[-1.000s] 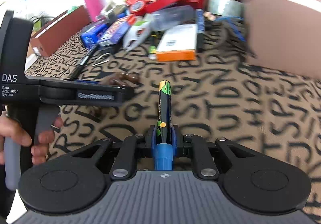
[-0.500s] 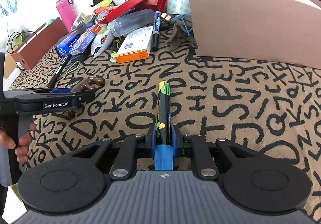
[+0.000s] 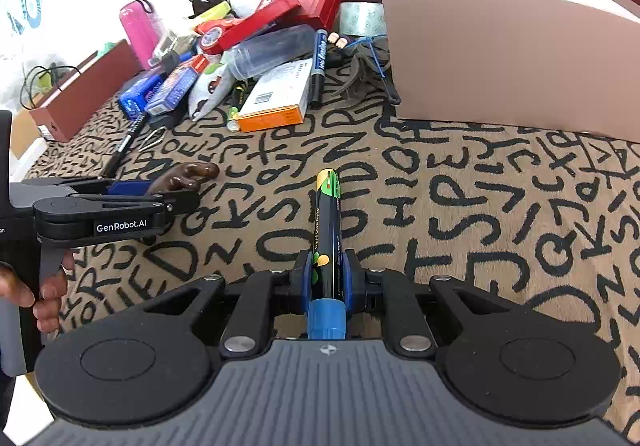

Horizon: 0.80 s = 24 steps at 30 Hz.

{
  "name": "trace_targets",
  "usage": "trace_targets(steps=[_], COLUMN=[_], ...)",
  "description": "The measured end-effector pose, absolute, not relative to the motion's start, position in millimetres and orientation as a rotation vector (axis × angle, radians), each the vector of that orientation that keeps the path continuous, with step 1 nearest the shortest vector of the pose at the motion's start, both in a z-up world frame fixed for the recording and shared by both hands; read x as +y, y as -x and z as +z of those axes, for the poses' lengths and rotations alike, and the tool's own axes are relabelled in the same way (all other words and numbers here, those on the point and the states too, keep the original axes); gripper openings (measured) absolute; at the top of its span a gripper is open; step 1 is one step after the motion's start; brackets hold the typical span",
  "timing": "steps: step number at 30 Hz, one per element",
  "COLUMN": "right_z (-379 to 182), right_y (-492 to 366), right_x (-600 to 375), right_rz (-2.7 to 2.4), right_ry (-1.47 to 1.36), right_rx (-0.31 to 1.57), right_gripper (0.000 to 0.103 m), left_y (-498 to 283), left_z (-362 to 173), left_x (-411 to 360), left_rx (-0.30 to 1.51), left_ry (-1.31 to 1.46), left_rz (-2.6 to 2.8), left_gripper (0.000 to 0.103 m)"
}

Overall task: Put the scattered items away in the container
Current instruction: 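Lift the claw clip with the left gripper while the right lifts the marker, then carry the claw clip and marker with both grippers over the cardboard box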

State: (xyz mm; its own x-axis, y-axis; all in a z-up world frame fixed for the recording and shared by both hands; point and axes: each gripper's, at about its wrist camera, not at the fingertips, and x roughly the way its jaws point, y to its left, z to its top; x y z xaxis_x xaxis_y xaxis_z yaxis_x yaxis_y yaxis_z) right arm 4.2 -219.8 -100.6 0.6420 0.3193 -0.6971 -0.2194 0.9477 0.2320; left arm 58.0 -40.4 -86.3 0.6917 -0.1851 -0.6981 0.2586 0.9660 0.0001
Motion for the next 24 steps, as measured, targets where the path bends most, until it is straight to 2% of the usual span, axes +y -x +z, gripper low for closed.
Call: trace_targets(steps=[12, 24], right_z=[-60.6, 7.6], right_y=[8.5, -11.5], right_x=[-246.4, -312.0], right_rz=[0.357, 0.322], right_ry=[-0.219, -0.259], right_rx=[0.708, 0.528], right_gripper=[0.017, 0.018], left_y=[-43.2, -90.9], left_z=[-24.2, 44.3], left_x=[-83.2, -174.6], left_rx=[0.627, 0.516], left_ry=[-0.049, -0.038], left_rz=[-0.403, -0.548], left_gripper=[0.054, 0.054])
